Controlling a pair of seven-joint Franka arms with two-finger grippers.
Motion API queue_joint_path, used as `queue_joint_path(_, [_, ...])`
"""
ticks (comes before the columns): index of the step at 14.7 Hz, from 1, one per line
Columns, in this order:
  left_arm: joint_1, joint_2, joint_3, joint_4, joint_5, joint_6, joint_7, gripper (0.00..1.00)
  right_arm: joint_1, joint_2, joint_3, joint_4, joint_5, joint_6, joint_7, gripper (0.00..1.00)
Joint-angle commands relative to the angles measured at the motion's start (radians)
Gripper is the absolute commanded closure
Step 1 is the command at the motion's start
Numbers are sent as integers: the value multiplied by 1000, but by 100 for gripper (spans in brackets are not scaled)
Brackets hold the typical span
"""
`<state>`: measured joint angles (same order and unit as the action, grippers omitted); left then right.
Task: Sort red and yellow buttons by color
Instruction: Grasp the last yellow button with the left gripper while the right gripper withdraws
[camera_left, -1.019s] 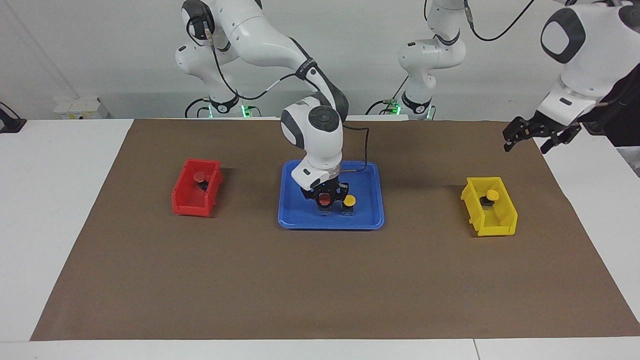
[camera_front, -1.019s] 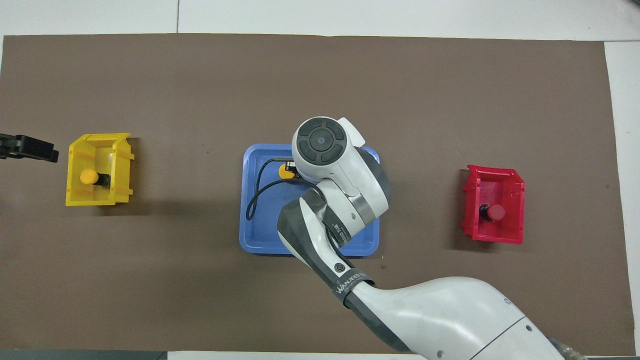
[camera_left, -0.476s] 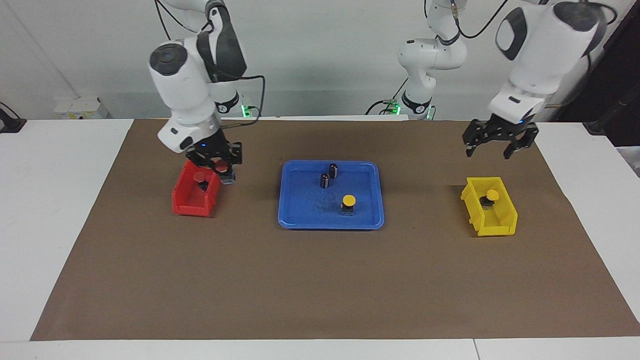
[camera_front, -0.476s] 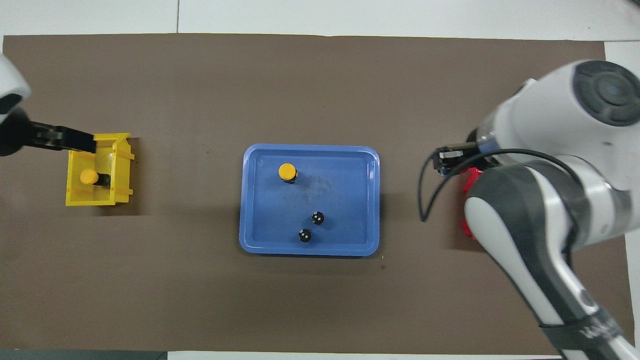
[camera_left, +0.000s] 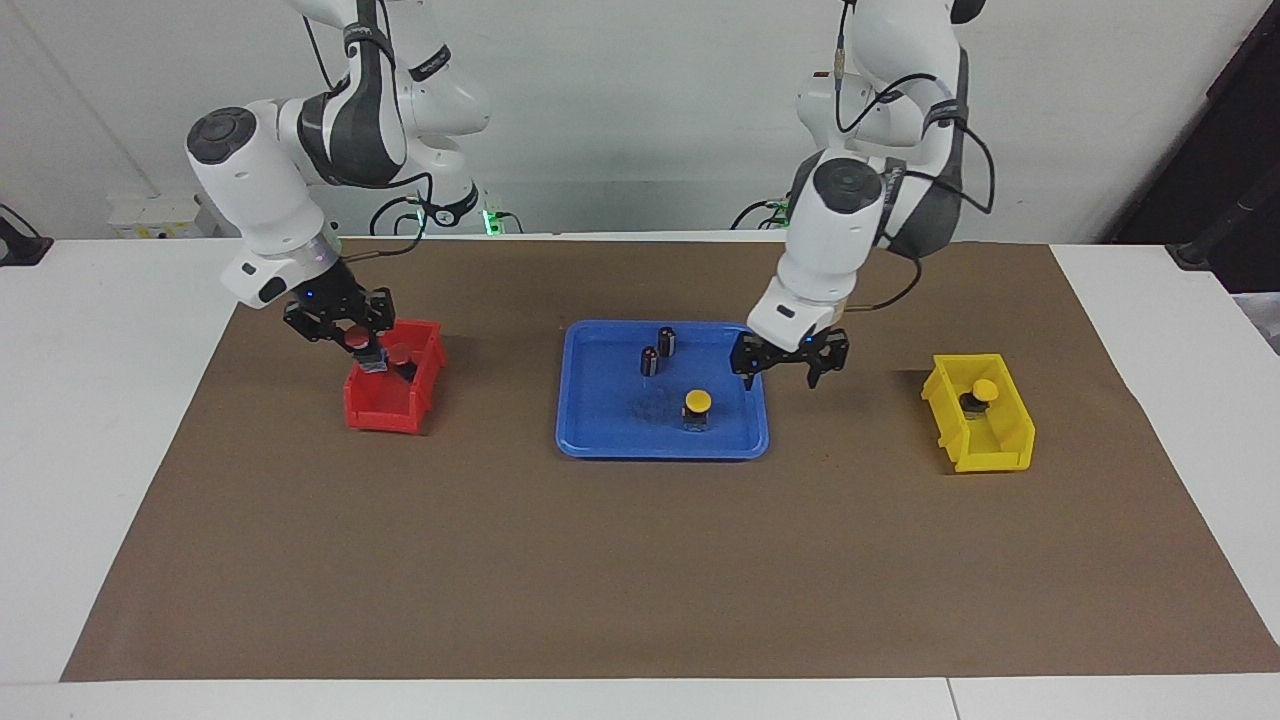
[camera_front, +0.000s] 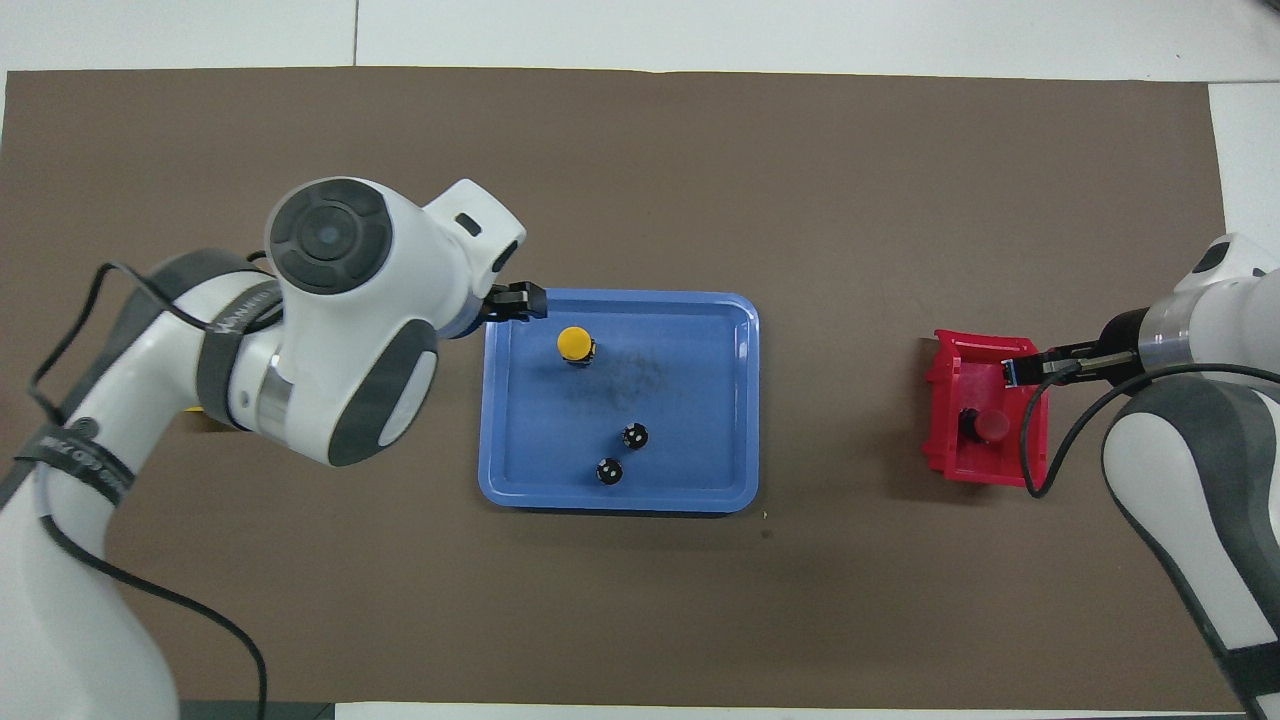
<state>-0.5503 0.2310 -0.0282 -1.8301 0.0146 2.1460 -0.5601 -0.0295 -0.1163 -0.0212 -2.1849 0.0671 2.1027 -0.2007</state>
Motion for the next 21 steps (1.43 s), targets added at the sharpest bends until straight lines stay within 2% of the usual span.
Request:
queue_joint_path(1, [-51, 33, 14, 17, 5, 46, -72, 0, -16, 38, 15, -29, 23, 60, -23, 78])
queue_joint_path(3, [-85, 65, 16, 14, 5, 64, -99, 0, -15, 41, 15, -80, 23, 140, -25, 78])
queue_joint_path(8, [-91, 111, 14, 6, 5, 103, -130, 9, -10, 64, 15, -114, 23, 192, -20, 78])
queue_joint_path(9, [-92, 111, 14, 5, 4, 104, -135, 30, -7, 63, 15, -121, 23, 203, -19, 77])
queue_joint_path(10, [-91, 111, 14, 5, 4, 106, -145, 74, -6, 61, 15, -127, 23, 206, -19, 74])
queue_joint_path(11, [-89, 113, 14, 5, 4, 109, -145, 95, -7, 61, 15, -127, 23, 204, -20, 58])
queue_joint_path(12, [-89, 113, 14, 5, 4, 109, -147, 98, -9, 61, 15, -127, 23, 201, -23, 33])
queue_joint_path(14, [-88, 111, 14, 15, 4, 97, -152, 98, -12, 66, 14, -104, 22, 178, -25, 4])
queue_joint_path(15, [-86, 111, 16, 41, -8, 71, -153, 99, -15, 72, 14, -69, 17, 140, -26, 0])
queue_joint_path(17, [-70, 110, 25, 144, -24, -58, -149, 98, -13, 79, 14, 54, 8, -14, -22, 0])
queue_joint_path(19, [-16, 74, 27, 234, -18, -235, -124, 99, -12, 70, 12, 184, 8, -177, -17, 0])
queue_joint_path(21, [47, 15, 54, 258, -16, -364, -10, 99, -15, 66, 9, 288, 7, -304, -17, 0])
